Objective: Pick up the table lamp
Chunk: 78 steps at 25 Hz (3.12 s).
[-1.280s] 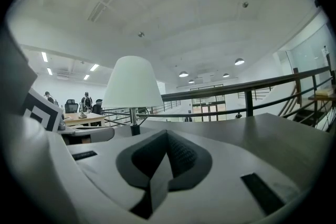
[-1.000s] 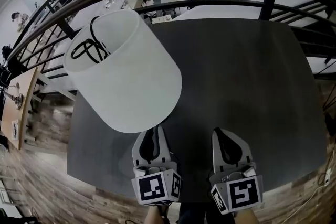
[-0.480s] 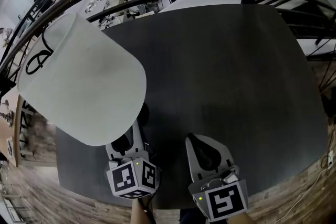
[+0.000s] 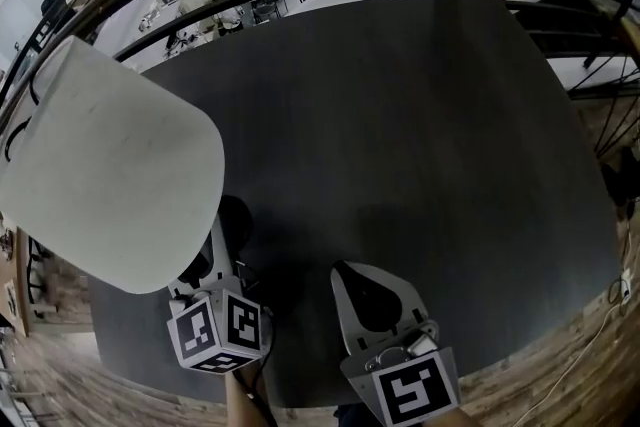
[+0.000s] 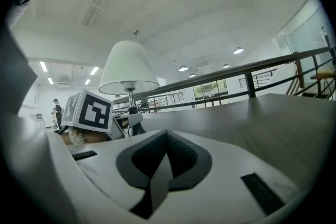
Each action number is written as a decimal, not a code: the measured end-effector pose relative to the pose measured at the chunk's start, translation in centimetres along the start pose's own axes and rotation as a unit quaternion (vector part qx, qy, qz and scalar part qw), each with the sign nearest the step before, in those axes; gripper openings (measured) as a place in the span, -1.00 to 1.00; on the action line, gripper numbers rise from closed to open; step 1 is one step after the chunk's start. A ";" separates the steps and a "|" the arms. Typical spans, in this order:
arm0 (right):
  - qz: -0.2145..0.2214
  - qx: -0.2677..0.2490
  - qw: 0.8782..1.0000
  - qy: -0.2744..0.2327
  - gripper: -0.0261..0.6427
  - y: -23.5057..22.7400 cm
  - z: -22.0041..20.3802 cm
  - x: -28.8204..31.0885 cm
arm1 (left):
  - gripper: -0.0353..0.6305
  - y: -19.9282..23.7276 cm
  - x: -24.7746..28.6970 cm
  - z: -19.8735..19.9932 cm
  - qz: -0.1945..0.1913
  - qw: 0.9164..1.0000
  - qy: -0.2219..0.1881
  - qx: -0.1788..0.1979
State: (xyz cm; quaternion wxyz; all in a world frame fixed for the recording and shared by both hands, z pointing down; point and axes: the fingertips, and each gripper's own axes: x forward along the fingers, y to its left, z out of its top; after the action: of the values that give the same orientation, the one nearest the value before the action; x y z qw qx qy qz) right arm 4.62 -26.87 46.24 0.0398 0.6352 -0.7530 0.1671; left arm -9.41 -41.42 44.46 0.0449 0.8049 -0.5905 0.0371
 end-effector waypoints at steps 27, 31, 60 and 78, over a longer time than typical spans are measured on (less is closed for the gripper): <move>-0.006 0.002 1.000 -0.002 -0.90 -1.8 -0.3 2.2 | -0.35 1.2 3.6 -1.1 0.011 0.999 0.035 0.025; -0.008 0.004 1.000 -0.001 -0.90 -1.8 -0.4 2.2 | -0.37 1.2 3.6 -0.9 0.003 0.999 0.023 0.024; 0.001 0.004 1.000 0.004 -0.90 -1.2 -0.8 2.8 | -0.38 1.6 2.3 -0.3 -0.011 1.000 -0.022 0.017; 0.004 -0.003 1.000 0.005 -0.90 -0.7 -0.7 3.0 | -0.39 1.6 0.7 1.6 -0.017 0.998 -0.050 0.018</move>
State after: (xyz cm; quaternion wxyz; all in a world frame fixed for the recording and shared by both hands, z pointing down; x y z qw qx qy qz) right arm 4.65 -29.60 47.82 0.0448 0.6314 -0.7556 0.1685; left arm -10.70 -42.75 42.98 0.0014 0.8165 -0.5773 0.0066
